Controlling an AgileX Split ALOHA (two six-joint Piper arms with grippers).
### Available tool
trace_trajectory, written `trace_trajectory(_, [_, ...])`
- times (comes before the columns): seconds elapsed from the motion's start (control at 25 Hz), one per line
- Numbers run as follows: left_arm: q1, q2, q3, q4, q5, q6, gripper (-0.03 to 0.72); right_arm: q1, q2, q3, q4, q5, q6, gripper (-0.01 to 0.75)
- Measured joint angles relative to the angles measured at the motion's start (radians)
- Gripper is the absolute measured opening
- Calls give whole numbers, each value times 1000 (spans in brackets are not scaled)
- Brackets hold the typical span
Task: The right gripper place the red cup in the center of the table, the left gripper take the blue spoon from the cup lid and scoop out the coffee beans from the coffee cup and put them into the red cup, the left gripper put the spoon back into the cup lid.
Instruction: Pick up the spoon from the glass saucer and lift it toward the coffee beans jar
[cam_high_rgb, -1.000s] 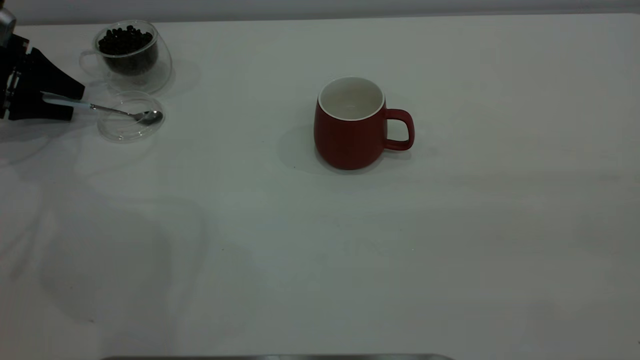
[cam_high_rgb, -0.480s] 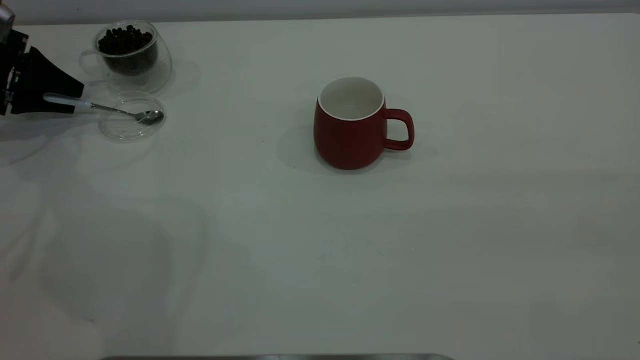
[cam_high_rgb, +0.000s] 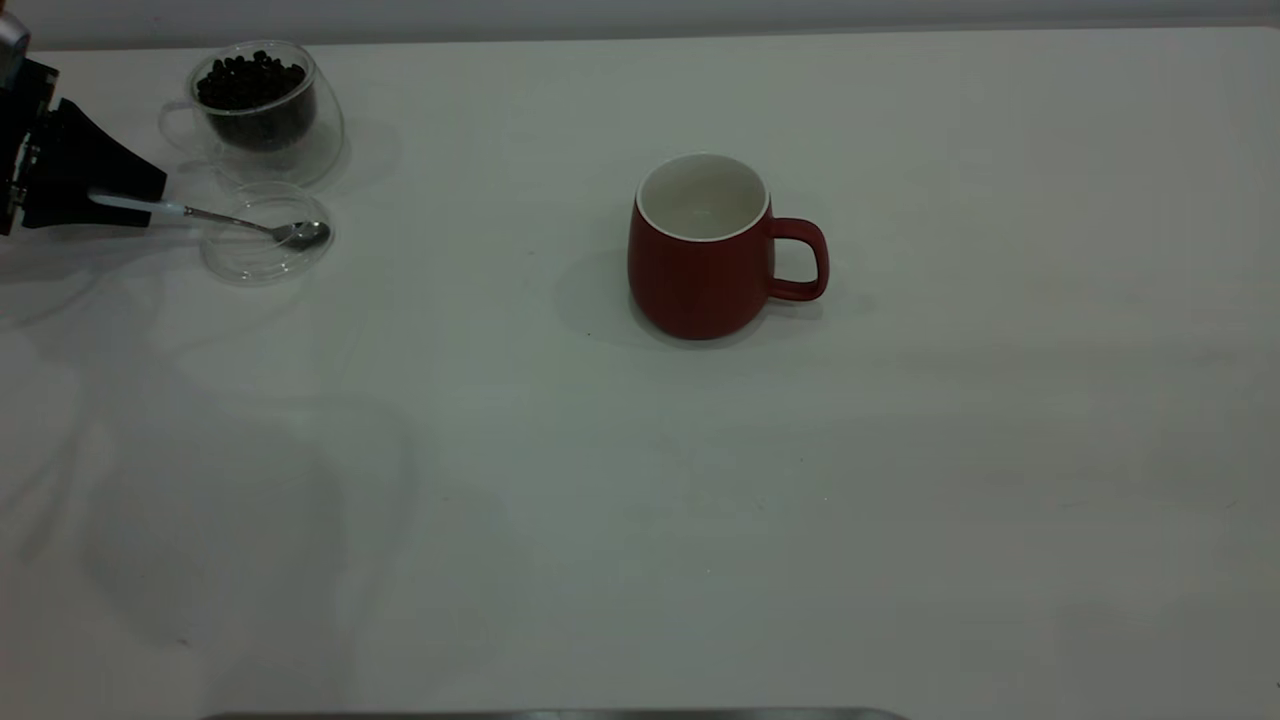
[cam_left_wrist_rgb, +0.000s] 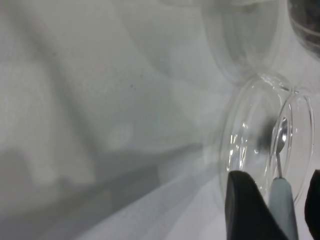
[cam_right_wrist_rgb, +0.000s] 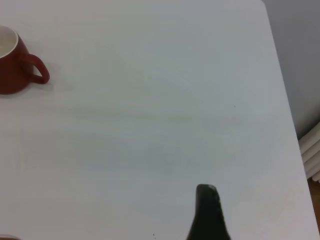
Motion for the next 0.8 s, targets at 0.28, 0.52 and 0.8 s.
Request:
trace_trajectory(0.28, [0,-42,0,65,0,-21,339,0,0,0,0,0,0,590])
trace_trajectory(0.52, [0,-43,0,66,0,-27,298,0,0,0,0,0,0,590])
trace_trajectory(0.8, [-3,-43,0,66,0,-30,287,0,0,0,0,0,0,590])
